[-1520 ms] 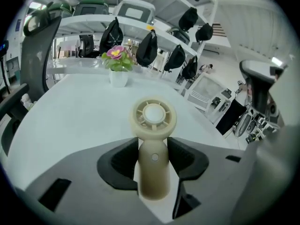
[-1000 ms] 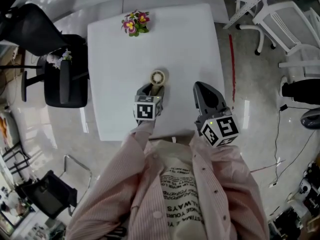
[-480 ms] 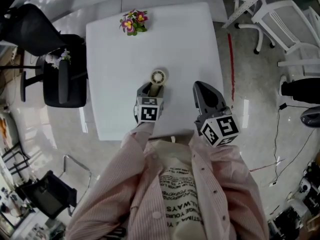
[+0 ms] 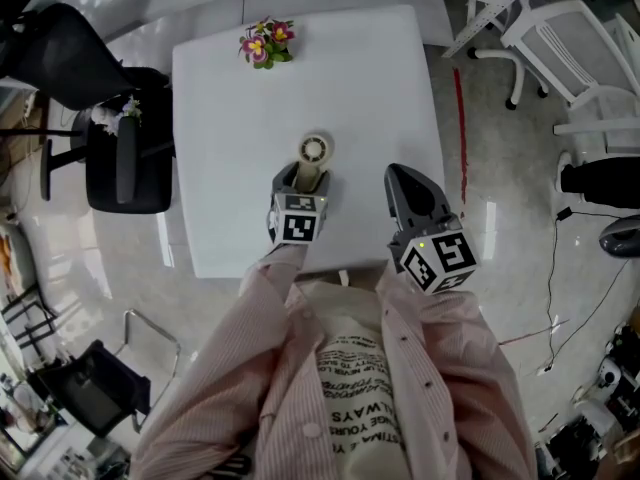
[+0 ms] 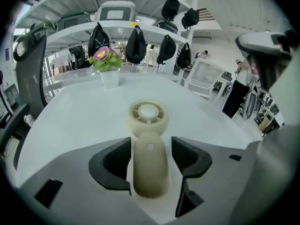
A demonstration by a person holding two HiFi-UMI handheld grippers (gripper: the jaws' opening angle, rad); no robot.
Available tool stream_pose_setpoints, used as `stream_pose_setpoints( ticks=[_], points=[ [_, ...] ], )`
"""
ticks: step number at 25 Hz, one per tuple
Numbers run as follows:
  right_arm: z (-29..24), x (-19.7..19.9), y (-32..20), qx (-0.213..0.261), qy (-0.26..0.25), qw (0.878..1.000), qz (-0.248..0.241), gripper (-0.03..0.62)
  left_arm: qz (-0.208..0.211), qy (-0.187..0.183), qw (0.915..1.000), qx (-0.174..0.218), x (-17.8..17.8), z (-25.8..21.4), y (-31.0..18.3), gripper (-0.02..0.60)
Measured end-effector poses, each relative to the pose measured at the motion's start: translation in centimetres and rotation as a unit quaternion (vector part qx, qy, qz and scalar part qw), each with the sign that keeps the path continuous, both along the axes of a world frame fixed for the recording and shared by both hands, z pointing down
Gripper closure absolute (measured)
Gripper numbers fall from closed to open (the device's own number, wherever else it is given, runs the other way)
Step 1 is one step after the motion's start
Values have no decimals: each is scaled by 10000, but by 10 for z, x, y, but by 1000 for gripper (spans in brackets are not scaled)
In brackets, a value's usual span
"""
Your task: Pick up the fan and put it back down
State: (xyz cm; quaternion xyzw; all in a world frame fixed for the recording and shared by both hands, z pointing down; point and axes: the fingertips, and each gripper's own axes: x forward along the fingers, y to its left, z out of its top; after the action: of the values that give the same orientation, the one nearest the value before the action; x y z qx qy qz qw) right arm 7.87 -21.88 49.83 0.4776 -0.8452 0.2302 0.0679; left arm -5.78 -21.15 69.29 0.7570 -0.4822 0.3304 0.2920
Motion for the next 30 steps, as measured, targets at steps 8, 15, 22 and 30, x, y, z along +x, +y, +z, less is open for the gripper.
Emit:
stream_pose_setpoints(
  ticks=[8,15,22,30],
  points=[
    [-3,1,7,36,-31,10000,-76,595,183,-57,9981,587,-6,-35,5,405],
    [-16,-3,8,198,-39,9996,-206,595,406,205,9919,1184,5,-88,20,557],
    [-37,-5,9,432,58,9980,-468,595,638,586,9836,1582,8,-145,31,577],
    [-65,-8,12,707,101,9945,-770,595,414,900,9745,2014,-8,-202,38,580]
  ],
)
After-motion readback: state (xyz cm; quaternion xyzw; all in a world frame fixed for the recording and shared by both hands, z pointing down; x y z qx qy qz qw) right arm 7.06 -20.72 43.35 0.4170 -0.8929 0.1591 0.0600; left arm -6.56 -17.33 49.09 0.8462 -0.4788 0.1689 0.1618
